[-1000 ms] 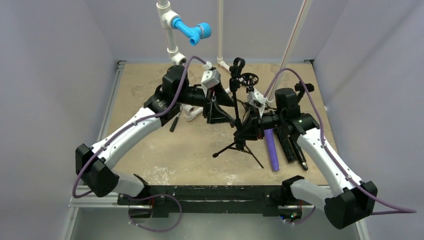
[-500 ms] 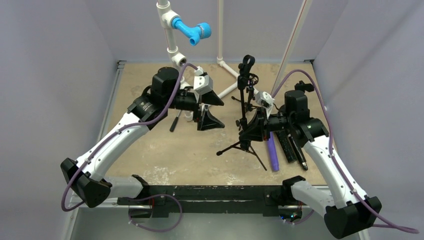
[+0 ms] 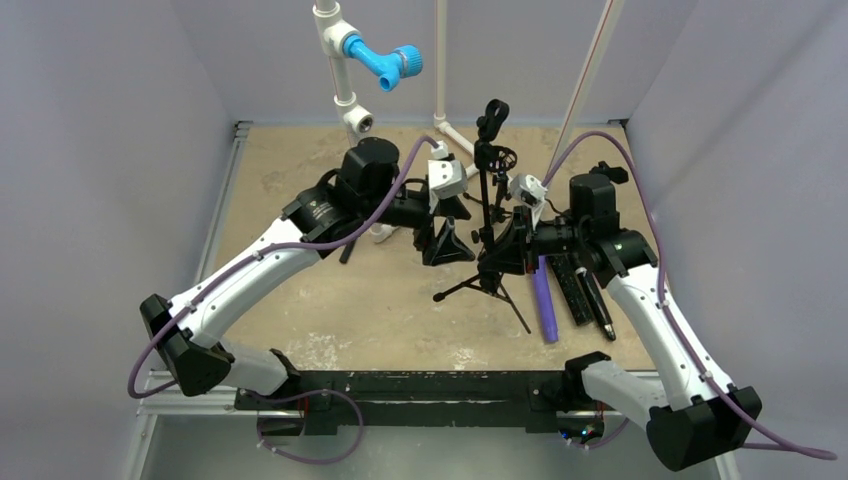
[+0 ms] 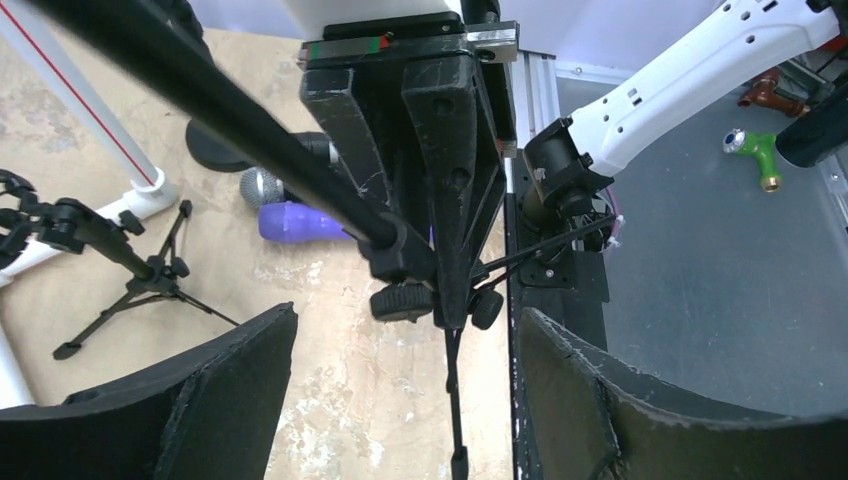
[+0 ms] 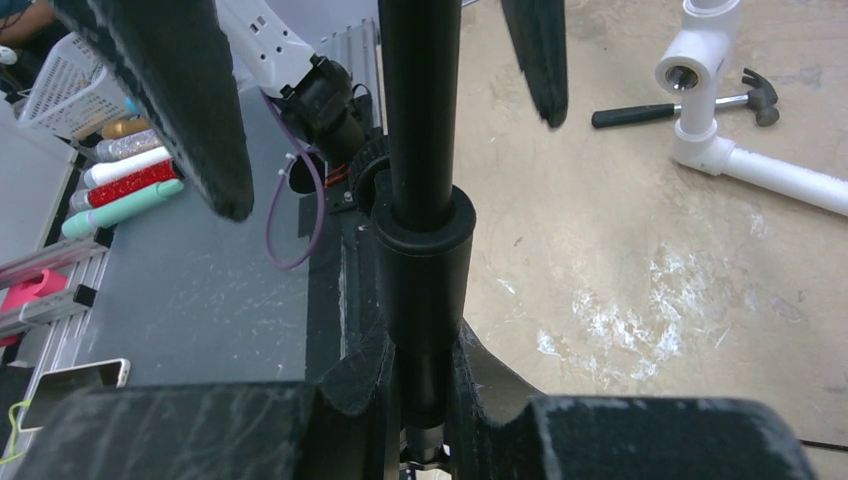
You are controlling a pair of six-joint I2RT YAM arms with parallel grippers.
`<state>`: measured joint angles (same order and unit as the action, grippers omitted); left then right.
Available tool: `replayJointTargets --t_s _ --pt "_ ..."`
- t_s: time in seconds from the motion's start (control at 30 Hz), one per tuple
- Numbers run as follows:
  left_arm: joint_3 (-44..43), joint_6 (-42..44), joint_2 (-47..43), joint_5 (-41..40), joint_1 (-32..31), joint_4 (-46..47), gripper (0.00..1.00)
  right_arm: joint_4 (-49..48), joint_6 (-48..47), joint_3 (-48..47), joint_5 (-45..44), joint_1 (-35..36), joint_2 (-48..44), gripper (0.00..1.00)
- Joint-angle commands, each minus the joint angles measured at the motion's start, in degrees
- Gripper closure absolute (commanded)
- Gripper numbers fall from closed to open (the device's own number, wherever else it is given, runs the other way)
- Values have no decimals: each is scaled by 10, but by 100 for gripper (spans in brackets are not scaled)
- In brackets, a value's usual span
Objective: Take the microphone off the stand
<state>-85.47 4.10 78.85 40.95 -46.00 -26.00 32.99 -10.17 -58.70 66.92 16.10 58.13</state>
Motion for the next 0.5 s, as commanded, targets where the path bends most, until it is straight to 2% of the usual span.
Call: replayJointTargets --t_s 0.0,0.2,0.47 --pt "-33 0 19 -43 -21 -20 24 -21 -4 -31 3 -1 -3 100" --pt "-39 -2 32 -66 -35 -21 39 -18 -7 -28 -1 -1 -4 100" --pt "-60 -16 55 -56 -36 -18 74 -11 -18 -21 -15 -2 -9 100"
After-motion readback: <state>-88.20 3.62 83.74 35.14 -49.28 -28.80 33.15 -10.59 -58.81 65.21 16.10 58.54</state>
